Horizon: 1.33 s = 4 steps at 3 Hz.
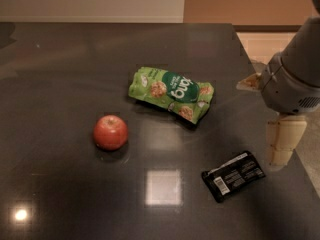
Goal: Pick rxbar chocolate
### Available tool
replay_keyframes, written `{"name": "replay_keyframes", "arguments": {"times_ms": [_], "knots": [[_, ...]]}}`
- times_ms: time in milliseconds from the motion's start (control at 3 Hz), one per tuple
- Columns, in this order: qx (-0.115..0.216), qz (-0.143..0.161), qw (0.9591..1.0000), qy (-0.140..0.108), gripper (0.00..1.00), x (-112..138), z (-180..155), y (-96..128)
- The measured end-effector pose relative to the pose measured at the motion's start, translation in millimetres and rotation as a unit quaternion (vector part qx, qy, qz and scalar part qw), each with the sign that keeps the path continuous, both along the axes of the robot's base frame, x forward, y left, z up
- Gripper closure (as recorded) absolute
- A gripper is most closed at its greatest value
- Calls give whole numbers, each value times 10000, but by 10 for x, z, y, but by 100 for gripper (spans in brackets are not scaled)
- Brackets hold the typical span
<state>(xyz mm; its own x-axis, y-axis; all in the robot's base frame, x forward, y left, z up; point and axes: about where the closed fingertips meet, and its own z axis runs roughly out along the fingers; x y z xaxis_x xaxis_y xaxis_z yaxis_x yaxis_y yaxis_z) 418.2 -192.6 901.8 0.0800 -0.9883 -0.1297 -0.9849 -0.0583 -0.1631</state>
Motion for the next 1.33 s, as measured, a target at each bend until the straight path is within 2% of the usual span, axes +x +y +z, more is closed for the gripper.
{"name": "replay_keyframes", "arguments": {"times_ms": [333,667,1000,1333], "knots": [[94,521,9983,225,0,-85,-205,26],[91,891,9950,434,0,-185,-284,14],[169,1145,9918,543,0,-273,-336,-6],[287,1293,9898,534,0,-353,-403,8]]}}
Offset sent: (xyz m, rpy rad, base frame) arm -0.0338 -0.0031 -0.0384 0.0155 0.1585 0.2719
